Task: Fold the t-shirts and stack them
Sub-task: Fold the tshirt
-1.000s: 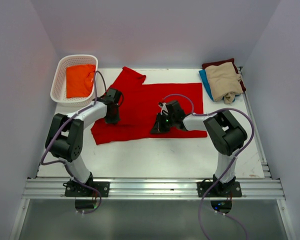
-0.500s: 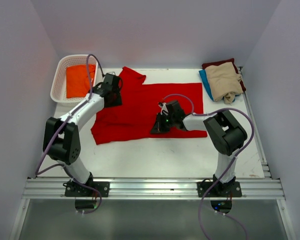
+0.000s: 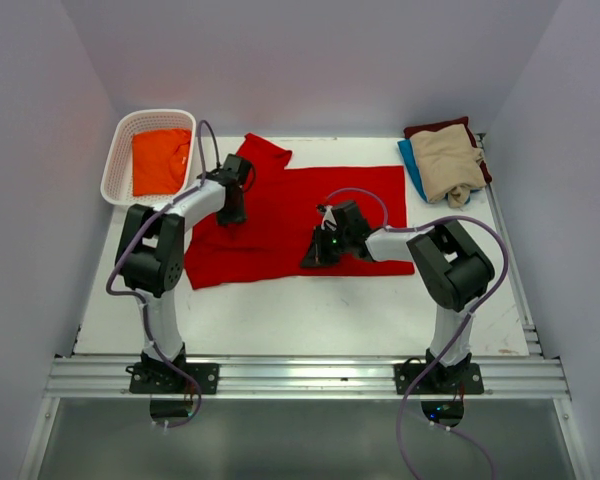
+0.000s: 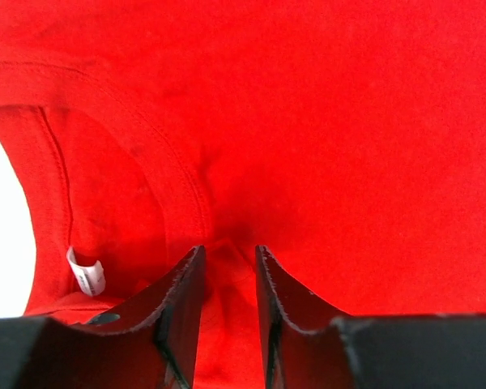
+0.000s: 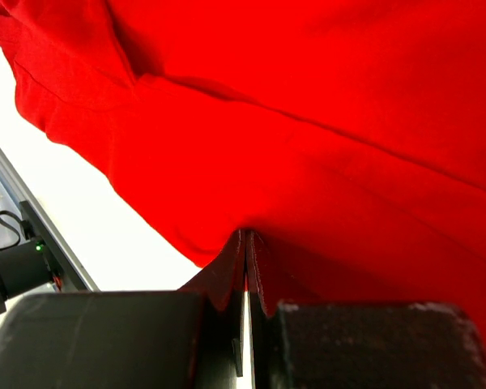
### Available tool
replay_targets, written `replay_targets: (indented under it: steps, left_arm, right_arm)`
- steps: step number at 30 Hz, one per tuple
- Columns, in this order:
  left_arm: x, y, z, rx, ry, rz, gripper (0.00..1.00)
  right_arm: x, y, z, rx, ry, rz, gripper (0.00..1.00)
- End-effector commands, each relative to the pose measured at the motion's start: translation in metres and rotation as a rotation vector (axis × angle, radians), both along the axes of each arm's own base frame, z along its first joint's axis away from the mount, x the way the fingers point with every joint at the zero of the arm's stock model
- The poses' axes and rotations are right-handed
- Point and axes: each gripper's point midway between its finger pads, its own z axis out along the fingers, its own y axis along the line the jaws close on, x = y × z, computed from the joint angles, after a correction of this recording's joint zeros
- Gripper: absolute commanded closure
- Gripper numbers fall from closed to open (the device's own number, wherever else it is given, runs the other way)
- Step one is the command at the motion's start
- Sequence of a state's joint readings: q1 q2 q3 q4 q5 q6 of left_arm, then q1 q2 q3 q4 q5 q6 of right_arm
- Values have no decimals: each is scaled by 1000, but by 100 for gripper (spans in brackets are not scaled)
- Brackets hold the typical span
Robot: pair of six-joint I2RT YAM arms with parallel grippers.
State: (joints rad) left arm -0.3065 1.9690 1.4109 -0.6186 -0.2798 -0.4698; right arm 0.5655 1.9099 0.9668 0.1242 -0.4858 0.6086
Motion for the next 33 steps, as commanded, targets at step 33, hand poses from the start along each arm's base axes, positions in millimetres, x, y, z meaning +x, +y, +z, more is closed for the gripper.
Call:
replay_targets:
  steps: [33]
  left_arm:
    - [-4, 5, 20, -35, -69, -20, 100]
  right_arm:
    - [-13, -30, -44, -159, 58, -30, 100]
